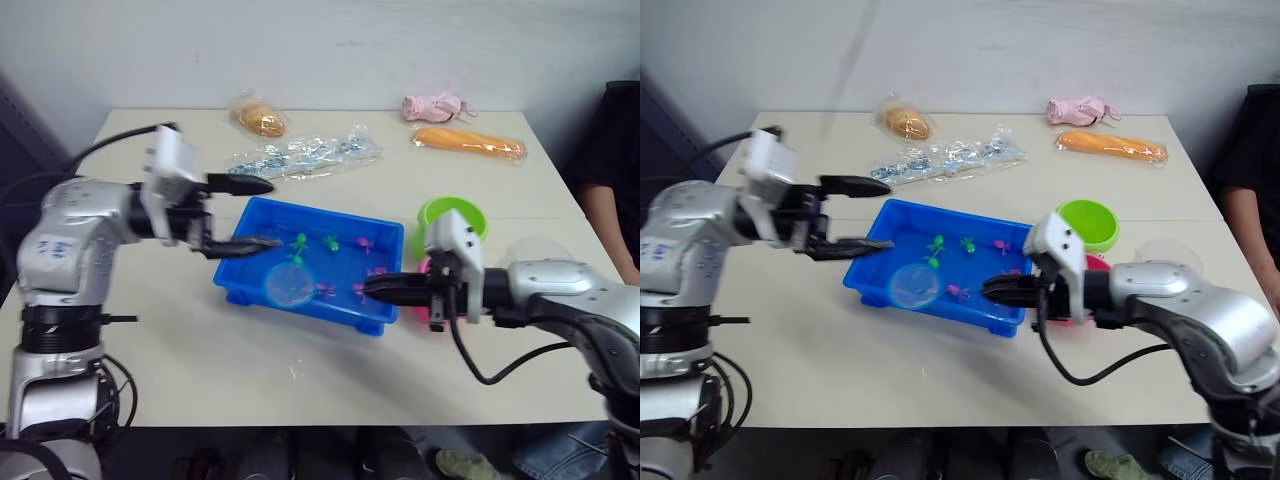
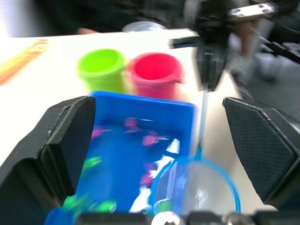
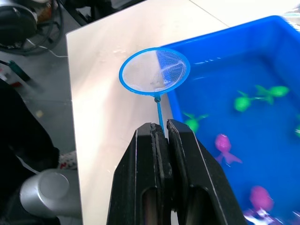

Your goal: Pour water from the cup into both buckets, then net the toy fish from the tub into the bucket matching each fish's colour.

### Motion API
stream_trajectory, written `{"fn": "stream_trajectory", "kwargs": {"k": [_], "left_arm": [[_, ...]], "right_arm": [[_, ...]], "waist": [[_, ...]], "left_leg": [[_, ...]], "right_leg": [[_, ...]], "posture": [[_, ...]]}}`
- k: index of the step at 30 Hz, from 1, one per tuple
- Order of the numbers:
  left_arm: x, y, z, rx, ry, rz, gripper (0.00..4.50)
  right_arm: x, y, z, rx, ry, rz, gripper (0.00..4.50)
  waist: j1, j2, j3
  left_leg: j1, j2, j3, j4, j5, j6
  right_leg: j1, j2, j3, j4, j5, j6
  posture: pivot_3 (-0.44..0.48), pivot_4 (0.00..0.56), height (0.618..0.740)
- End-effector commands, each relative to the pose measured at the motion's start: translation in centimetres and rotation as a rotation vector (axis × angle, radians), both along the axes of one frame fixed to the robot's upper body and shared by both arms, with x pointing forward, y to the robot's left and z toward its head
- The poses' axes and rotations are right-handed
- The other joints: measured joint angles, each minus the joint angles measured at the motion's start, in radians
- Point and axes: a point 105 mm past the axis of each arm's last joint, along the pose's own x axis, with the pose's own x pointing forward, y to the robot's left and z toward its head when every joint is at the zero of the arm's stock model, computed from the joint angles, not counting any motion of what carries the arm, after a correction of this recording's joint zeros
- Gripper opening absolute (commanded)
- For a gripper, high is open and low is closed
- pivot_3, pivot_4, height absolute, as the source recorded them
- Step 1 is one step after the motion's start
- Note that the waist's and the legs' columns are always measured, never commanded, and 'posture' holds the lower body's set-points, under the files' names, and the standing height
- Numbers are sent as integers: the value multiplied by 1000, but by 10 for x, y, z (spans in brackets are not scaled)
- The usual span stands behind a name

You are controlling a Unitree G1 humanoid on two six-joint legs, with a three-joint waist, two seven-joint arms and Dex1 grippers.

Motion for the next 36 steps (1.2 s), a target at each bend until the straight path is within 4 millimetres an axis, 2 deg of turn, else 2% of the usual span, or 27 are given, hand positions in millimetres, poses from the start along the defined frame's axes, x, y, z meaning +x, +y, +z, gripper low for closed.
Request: {"fn": "stream_trajectory", "kwargs": {"k": [1, 5, 8, 16, 28, 36], "left_arm": [[-4, 27, -20, -27, 17, 87, 4446], [-11, 36, -47, -10, 56, 124, 4446], [-24, 27, -65, 2, 63, 52, 4446], [-34, -1, -70, -8, 81, -57, 4446], [-36, -13, -68, -29, 104, -90, 4446], [-38, -18, -69, -34, 106, -94, 4446]], "right_arm": [[14, -22, 21, -85, -232, -86, 0], [23, -33, 26, -179, -377, -93, 0], [32, -41, 22, -347, -500, -15, 0], [47, -52, 10, -542, -642, 92, 0], [51, -45, -8, -619, -653, 165, 0], [56, -48, -14, -691, -631, 171, 0]], "waist": [[-2, 0, 0], [-3, -1, 1], [1, -1, 1], [-4, -1, 1], [-21, -1, 1], [-22, -1, 1]], "left_leg": [[0, 0, 0, 0, 0, 0], [2, 0, 3, 0, 0, 0], [2, 1, 3, 0, 0, -1], [3, 1, 5, 0, 0, -1], [3, 4, 4, 0, 0, -1], [3, 4, 3, 0, 0, -1]], "right_leg": [[0, 0, 0, 0, 0, 0], [0, 0, 2, 1, 0, 0], [0, 0, 3, 1, 0, 0], [1, -1, 3, 1, 0, 1], [1, -1, 3, 1, 0, 1], [1, -1, 3, 2, 0, 1]], "posture": [[0, 150, 740], [0, 150, 740], [0, 150, 740], [0, 150, 740], [0, 150, 740], [0, 150, 740]]}}
